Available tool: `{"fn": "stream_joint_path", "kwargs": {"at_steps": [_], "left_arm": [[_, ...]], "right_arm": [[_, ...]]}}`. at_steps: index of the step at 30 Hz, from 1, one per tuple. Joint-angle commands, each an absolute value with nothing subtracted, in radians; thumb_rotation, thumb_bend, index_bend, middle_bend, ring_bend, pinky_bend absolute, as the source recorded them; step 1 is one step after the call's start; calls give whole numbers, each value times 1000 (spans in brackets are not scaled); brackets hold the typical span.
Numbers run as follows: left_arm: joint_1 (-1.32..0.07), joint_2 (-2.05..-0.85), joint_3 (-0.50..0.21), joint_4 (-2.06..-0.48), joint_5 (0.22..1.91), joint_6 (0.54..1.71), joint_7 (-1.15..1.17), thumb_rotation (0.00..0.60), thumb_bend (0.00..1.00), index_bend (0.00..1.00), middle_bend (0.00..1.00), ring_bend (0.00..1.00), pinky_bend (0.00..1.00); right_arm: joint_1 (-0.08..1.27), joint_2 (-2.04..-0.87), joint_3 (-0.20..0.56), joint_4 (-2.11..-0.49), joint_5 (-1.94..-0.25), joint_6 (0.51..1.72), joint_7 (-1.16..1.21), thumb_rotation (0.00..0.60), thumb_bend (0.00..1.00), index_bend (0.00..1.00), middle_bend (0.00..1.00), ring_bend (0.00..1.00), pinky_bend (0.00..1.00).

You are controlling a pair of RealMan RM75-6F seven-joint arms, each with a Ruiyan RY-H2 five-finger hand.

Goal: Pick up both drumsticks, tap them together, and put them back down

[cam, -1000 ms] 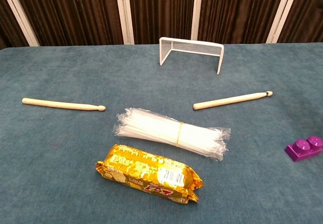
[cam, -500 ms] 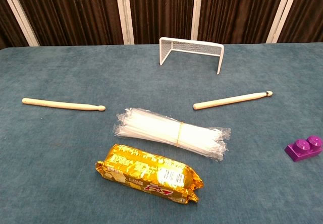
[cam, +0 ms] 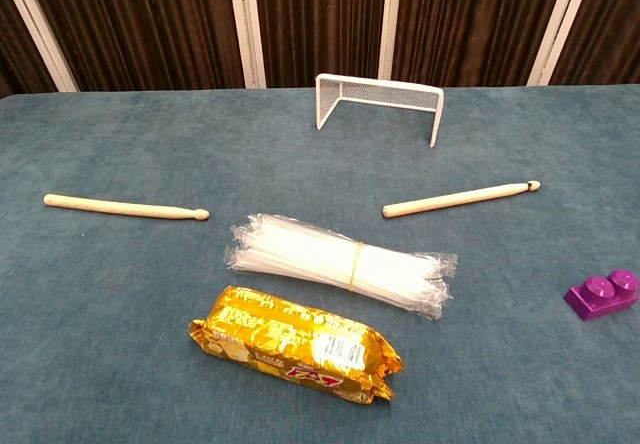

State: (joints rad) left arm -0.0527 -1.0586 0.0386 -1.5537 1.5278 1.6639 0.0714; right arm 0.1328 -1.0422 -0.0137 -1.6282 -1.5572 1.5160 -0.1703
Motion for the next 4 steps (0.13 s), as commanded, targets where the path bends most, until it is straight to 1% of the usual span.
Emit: {"fn": "stream_joint_path", "kwargs": {"at_steps": [1, 4], "left_arm": [[-48, -1060, 35, -1563, 1517, 1653, 91, 600, 354, 29, 0, 0, 0], [-47, -1063, 33, -1571, 1517, 1646, 114, 600, 354, 28, 0, 0, 0]], "right_arm": [[136, -1046, -12, -1635, -1556, 1501, -169, 600, 349, 52, 98, 84, 0], [140, -1051, -12, -1638, -1554, 1485, -163, 600, 348, 52, 98, 84, 0]]}}
